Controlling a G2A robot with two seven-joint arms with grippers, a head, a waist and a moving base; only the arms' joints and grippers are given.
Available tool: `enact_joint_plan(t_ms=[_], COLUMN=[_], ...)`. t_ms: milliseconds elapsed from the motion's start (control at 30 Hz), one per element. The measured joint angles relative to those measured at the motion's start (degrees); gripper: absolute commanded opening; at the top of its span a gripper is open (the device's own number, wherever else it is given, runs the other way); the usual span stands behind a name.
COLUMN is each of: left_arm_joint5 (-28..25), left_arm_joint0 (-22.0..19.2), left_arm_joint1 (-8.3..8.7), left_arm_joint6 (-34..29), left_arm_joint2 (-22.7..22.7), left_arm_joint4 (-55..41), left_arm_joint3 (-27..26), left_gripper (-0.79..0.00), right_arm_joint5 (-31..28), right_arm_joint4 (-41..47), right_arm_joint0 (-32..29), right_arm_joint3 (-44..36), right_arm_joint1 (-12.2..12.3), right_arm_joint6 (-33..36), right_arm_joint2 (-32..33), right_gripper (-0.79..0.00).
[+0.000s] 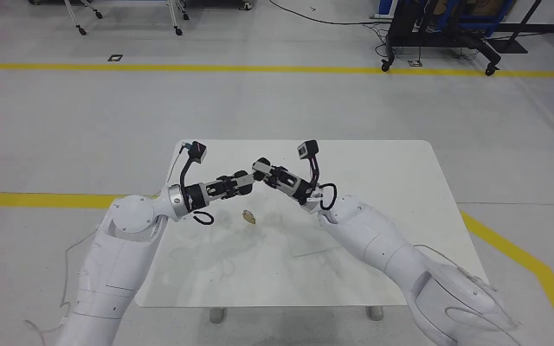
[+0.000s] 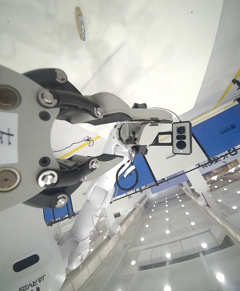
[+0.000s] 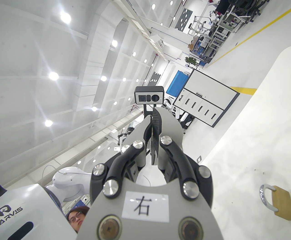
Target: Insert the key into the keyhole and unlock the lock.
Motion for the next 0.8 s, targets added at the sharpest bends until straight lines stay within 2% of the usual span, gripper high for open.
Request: enact_joint_plan(t_ms=[133, 200, 233, 300, 467, 700, 733, 767, 800], left_arm_joint5=[0.75, 1.01, 1.08, 1.24, 2.59, 3.88, 3.96, 4.02, 4.03], left_arm_joint0=[-0.09, -0.19, -0.21, -0.24, -0.19, -0.05, -0.07, -0.10, -0.12], left_arm_joint1=[0.07, 0.11, 0.13, 0.17, 0.28, 0.43, 0.45, 0.48, 0.50], left_arm_joint6=[0.68, 0.87, 0.97, 1.20, 2.25, 2.87, 2.88, 2.92, 2.96], left_arm_joint2=[0.17, 0.27, 0.30, 0.36, 0.44, 0.78, 0.81, 0.82, 0.82], left_arm_joint4=[0.09, 0.09, 0.09, 0.14, 0.35, 1.05, 1.10, 1.13, 1.12], left_arm_joint3=[0.14, 0.21, 0.22, 0.27, 0.05, -0.48, -0.49, -0.49, -0.48], left_gripper=[-0.585, -0.631, -0.702, -0.745, -0.785, -0.785, -0.785, -0.785, -0.785], right_arm_joint5=[-0.03, -0.03, -0.06, -0.17, -0.33, -0.15, -0.16, -0.15, -0.17], right_arm_joint4=[-0.44, -0.64, -0.76, -1.02, -1.92, -3.03, -3.20, -3.41, -3.56], right_arm_joint0=[-0.33, -0.47, -0.53, -0.69, -1.18, -1.85, -1.93, -2.02, -2.10], right_arm_joint3=[0.56, 0.86, 0.99, 1.21, 1.52, 1.69, 1.69, 1.66, 1.62], right_arm_joint1=[-0.49, -0.70, -0.78, -0.94, -1.25, -1.60, -1.63, -1.67, -1.70], right_arm_joint6=[0.99, 1.49, 1.70, 2.13, 3.02, 3.90, 4.06, 4.23, 4.35], right_arm_joint2=[1.04, 1.64, 1.90, 2.52, 3.96, 5.82, 6.06, 6.38, 6.63], right_gripper=[-0.785, -0.785, -0.785, -0.785, -0.785, -0.785, -0.690, -0.246, 0.000])
